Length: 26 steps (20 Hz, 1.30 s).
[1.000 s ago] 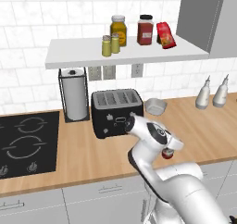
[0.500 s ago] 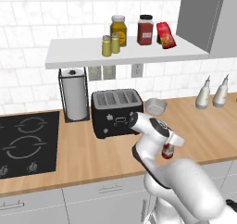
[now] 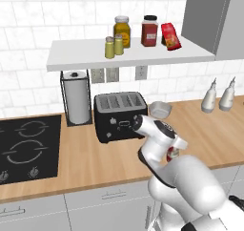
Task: Put the shaker and condiment bottle from the counter next to their counterparts in the cabinet.
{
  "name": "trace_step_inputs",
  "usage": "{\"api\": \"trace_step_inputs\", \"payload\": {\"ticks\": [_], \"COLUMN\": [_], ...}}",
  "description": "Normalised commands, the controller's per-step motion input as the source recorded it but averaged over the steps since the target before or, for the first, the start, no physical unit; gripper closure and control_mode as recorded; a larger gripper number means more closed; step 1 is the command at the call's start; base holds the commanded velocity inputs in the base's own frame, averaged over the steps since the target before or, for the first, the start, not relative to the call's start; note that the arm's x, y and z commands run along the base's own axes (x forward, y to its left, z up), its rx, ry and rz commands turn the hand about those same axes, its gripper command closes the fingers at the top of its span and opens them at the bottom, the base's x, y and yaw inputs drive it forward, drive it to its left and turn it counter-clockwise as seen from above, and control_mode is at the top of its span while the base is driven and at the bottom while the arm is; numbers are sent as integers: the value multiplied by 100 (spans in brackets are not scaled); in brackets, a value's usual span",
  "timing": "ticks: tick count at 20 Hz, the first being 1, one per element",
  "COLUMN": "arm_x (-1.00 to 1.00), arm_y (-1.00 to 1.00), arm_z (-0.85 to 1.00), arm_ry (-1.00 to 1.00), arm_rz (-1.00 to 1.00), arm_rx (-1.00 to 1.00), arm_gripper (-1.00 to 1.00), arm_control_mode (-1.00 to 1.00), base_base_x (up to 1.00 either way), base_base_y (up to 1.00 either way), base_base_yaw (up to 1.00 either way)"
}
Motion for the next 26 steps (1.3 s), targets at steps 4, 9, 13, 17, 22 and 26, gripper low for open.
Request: {"api": "trace_step_inputs", "payload": {"ticks": [4, 9, 13, 17, 22, 26], "arm_x": [-68, -61, -24, -1, -2, -3], "arm_y": [-3, -23, -37, -26, -6, -1], "arm_z": [-66, -69, -52, -30, 5, -4], "arm_ry": [0, 0, -6, -16, -22, -5], "arm_rz": [0, 0, 0, 6, 16, 14], "arm_rx": [0, 0, 2, 1, -1, 0], "arm_gripper": [-100, -100, -100, -100, -100, -100], "arm_control_mode": [-100, -100, -100, -100, -100, -100], "base_base_x": [0, 0, 0, 0, 0, 0], "base_base_y": [0, 0, 0, 0, 0, 0], "base_base_yaw": [0, 0, 0, 0, 0, 0]}}
